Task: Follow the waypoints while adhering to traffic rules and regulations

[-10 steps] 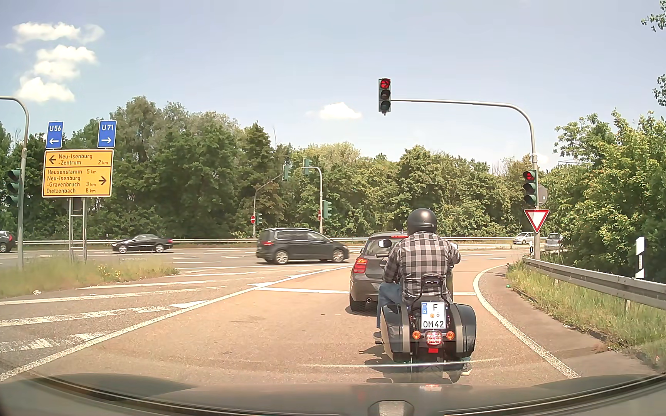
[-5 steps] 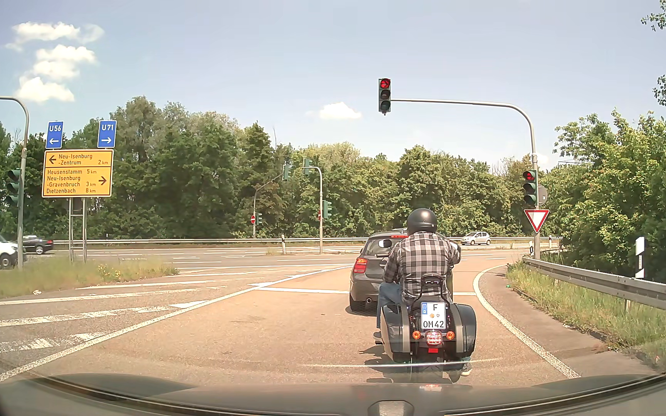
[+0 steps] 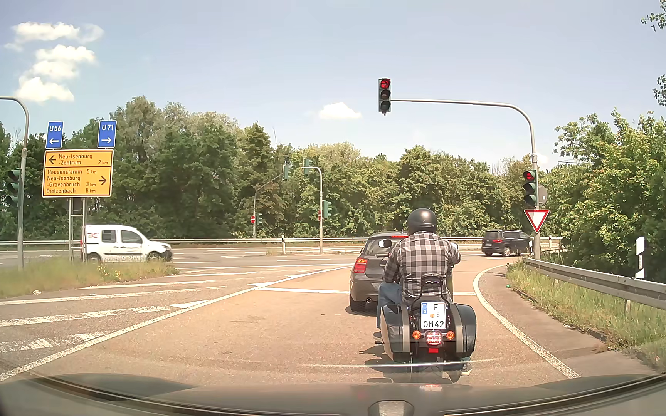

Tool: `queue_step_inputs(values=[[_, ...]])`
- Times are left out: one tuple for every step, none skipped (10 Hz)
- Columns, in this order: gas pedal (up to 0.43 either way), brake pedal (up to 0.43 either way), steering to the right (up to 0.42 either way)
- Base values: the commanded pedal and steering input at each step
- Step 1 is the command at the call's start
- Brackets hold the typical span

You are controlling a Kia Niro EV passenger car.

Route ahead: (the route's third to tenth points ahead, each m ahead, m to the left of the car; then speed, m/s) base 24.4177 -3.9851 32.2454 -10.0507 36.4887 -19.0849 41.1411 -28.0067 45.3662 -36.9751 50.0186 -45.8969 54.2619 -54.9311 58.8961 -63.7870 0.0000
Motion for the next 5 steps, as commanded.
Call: queue_step_inputs(values=[[0.0, 0.372, 0.03], [0.0, 0.372, 0.03], [0.0, 0.372, 0.03], [0.0, 0.372, 0.03], [0.0, 0.372, 0.03]])
